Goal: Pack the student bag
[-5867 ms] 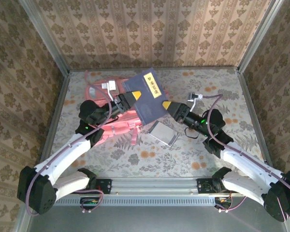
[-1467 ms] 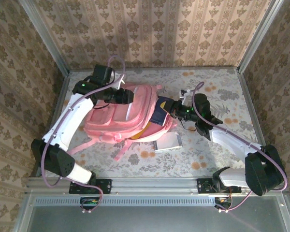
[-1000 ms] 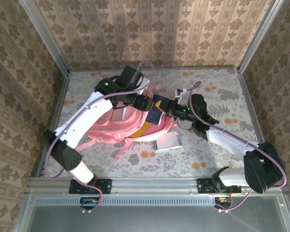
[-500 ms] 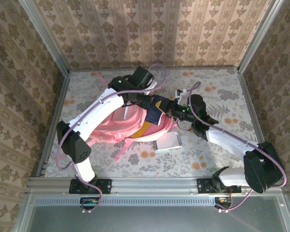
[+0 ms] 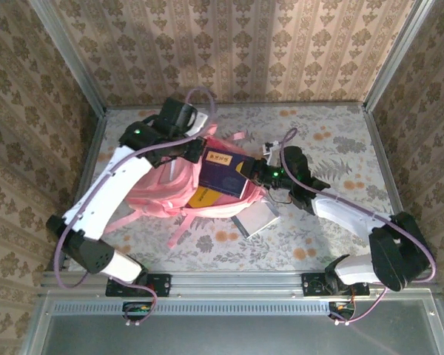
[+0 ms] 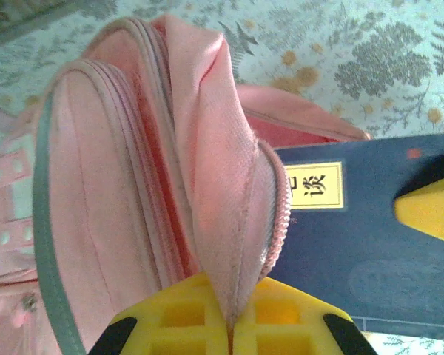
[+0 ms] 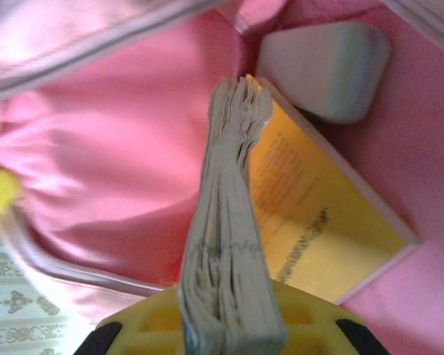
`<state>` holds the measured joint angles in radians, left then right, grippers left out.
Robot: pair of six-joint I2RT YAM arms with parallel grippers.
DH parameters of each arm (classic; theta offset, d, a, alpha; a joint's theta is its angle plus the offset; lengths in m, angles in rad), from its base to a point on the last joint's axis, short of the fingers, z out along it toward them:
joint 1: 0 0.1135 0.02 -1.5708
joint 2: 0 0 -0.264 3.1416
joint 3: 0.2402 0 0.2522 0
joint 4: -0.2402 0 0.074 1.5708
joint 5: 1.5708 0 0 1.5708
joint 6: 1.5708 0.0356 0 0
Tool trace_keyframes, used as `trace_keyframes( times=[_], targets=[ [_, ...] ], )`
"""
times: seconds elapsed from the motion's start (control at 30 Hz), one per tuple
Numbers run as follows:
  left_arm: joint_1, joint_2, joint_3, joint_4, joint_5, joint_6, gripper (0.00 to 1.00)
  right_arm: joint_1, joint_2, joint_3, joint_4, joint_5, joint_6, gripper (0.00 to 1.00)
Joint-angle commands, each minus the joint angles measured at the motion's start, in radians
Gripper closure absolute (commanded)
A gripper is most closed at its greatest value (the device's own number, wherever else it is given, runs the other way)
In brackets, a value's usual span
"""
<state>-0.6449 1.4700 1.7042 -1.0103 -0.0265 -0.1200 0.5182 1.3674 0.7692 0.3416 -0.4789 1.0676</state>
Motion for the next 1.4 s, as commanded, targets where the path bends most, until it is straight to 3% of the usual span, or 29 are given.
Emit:
trace_keyframes(
  times=[0.0,0.17,0.57,0.67,0.77,0.9,1.0,1.2,1.37],
  targets=[
    [0.025,-0.071,-0.006,0.036,-0.002,-0.007,1.0,0.046,0.068,0.068,0.028,-0.006,-0.032,1.0],
    [0.033,-0.098,-0.004,0.04,-0.004,-0.001,1.0,0.124,0.193,0.19,-0.007,0.073,-0.013,1.0],
    [0.11,-0.125,0.0,0.096,0.098,-0.065,1.0,0.327,0.634,0.64,-0.069,0.457,0.185,0.93],
    [0.133,-0.127,0.007,0.109,0.122,-0.084,1.0,0.352,0.732,0.771,-0.11,0.486,0.157,0.86],
    [0.158,-0.129,-0.004,0.121,0.14,-0.102,1.0,0.364,0.798,0.883,-0.144,0.486,0.111,0.66],
    [0.212,-0.144,-0.036,0.141,0.157,-0.134,1.0,0.357,0.764,0.882,-0.12,0.466,0.027,0.37],
    [0.239,-0.156,-0.054,0.146,0.144,-0.142,1.0,0.347,0.682,0.802,-0.056,0.432,-0.051,0.22],
    [0.271,-0.157,-0.093,0.172,0.134,-0.161,1.0,0.316,0.517,0.596,0.061,0.317,-0.154,0.18],
    [0.293,-0.134,-0.15,0.228,0.196,-0.192,1.0,0.292,0.352,0.406,0.1,0.328,-0.269,0.2]
  ],
)
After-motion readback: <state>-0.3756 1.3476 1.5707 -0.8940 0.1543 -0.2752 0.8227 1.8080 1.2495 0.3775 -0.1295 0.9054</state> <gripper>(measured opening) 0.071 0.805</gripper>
